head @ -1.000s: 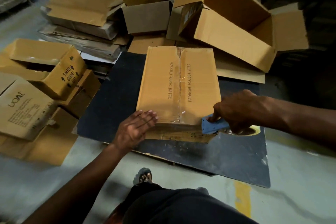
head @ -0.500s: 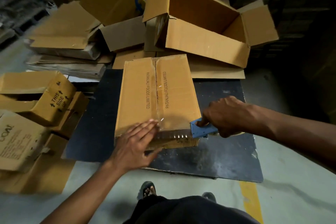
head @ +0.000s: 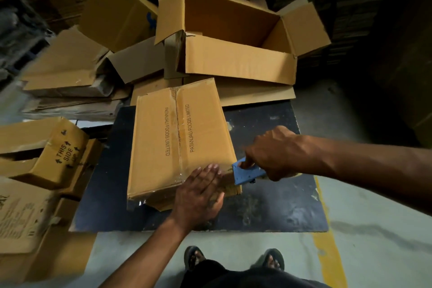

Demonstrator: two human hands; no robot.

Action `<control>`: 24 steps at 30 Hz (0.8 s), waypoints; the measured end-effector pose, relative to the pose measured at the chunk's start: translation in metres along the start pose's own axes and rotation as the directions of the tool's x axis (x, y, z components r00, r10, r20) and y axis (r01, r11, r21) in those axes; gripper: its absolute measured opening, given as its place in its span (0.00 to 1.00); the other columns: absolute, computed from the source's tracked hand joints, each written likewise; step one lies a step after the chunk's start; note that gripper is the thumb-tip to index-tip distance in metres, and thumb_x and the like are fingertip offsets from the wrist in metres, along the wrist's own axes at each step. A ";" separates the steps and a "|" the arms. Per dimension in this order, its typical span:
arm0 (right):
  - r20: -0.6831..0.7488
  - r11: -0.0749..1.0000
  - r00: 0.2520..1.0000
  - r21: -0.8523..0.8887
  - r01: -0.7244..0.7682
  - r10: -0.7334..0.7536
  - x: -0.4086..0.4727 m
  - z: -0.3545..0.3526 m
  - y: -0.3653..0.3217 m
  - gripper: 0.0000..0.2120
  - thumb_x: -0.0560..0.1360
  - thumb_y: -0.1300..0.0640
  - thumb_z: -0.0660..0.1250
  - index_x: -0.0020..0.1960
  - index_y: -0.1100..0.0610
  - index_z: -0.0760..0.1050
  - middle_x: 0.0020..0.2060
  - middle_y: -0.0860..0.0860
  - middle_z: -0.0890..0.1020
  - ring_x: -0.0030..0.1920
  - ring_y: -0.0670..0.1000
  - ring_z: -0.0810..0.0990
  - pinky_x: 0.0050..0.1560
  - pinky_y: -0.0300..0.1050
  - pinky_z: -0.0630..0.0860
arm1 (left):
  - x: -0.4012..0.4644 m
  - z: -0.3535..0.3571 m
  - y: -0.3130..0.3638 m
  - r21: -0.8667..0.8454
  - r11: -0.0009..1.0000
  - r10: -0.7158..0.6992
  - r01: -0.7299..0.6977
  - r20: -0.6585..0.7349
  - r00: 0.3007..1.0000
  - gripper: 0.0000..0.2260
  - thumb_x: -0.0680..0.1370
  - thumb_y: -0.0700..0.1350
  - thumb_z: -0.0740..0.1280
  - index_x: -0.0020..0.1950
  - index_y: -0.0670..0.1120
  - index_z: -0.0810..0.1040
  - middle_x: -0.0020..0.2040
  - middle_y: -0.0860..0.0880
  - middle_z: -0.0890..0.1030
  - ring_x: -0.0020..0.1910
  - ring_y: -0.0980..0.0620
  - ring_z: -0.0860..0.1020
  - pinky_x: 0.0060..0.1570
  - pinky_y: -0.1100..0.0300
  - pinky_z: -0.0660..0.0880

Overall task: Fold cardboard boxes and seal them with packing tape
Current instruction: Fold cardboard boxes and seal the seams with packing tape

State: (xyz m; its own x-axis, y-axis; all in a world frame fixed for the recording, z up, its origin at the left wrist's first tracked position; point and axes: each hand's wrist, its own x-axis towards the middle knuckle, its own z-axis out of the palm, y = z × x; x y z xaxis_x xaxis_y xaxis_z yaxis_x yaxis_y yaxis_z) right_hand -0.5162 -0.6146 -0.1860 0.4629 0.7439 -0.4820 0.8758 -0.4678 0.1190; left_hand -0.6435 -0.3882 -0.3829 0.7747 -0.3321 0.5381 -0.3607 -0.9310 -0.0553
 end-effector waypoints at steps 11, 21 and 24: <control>0.125 0.995 0.990 0.057 -0.078 0.070 -0.026 0.018 0.044 0.35 0.76 0.47 0.73 0.78 0.35 0.62 0.62 0.44 0.79 0.55 0.49 0.79 0.53 0.47 0.79 | 0.001 -0.011 0.002 -0.111 0.990 -0.077 0.085 0.076 0.994 0.29 0.74 0.50 0.74 0.73 0.41 0.77 0.72 0.43 0.77 0.72 0.47 0.76 0.66 0.44 0.77; 0.100 0.991 0.995 0.128 -0.026 0.013 -0.001 0.050 0.040 0.29 0.77 0.51 0.73 0.75 0.41 0.69 0.62 0.45 0.81 0.56 0.50 0.81 0.52 0.46 0.79 | 0.026 -0.036 0.008 -0.059 0.988 -0.118 0.142 0.304 0.945 0.30 0.77 0.60 0.66 0.72 0.41 0.78 0.70 0.44 0.79 0.69 0.46 0.78 0.67 0.45 0.77; 0.061 0.985 0.998 0.171 0.019 -0.029 0.011 0.051 0.033 0.27 0.78 0.51 0.73 0.74 0.40 0.71 0.64 0.44 0.81 0.61 0.52 0.81 0.57 0.50 0.80 | 0.052 -0.046 0.004 -0.029 0.995 -0.077 0.091 0.323 0.943 0.27 0.74 0.60 0.68 0.64 0.43 0.83 0.62 0.44 0.84 0.60 0.45 0.83 0.60 0.49 0.80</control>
State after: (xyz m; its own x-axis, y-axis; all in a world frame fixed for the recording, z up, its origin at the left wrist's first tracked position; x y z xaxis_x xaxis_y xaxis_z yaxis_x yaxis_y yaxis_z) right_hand -0.4895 -0.6461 -0.2320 0.4277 0.7270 -0.5372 0.8479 -0.5287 -0.0404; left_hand -0.6282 -0.4027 -0.3164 0.9263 -0.2903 0.2404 -0.3034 -0.9527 0.0187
